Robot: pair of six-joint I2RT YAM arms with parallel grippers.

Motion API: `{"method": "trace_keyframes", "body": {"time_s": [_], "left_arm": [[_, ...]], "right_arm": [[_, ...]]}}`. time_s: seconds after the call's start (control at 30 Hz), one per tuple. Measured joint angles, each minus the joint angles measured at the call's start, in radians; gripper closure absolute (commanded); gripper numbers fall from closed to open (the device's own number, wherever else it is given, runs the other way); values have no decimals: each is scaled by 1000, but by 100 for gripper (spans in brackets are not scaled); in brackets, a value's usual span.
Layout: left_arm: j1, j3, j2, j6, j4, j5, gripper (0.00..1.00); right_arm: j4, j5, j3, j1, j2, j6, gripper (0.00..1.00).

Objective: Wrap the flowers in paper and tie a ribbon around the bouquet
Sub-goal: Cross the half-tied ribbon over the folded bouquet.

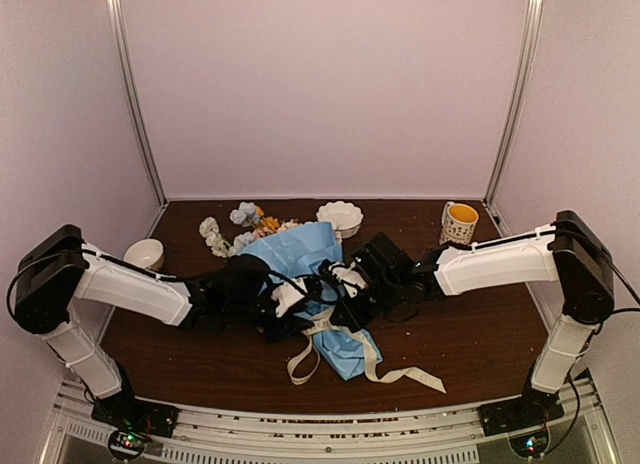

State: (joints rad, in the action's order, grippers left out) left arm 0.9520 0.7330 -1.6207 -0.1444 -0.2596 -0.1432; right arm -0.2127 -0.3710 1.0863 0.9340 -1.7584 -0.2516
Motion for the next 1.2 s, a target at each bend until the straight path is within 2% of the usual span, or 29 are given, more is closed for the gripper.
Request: {"method": "trace_keyframes", "body": {"time_s": [0.07,0.1,0.17,0.3,0.43,1.1,1.2], "left_arm": [[-1,-11,8,-2,-2,-19,58],[0,-6,6,-5,4,-22,62],[7,32,-15,-16,41,-11,78],[25,156,-111,-33,122,40,83],[28,171,-133,-33,160,50,100],[28,100,-1,35,97,-2,100],[28,99,-3,40,97,-23,97]], "right_arm": [[2,-3,-3,-1,0,-8,99],[5,-7,-7,-1,0,-13,99],[8,-13,-16,-1,0,-19,99],[10,-19,-27,-1,0,-42,98],[21,-26,-35,-9,0,-48,98],[162,-34,-51,-9,-26,-163,100],[178,-34,-51,-9,-30,-173,100]]}}
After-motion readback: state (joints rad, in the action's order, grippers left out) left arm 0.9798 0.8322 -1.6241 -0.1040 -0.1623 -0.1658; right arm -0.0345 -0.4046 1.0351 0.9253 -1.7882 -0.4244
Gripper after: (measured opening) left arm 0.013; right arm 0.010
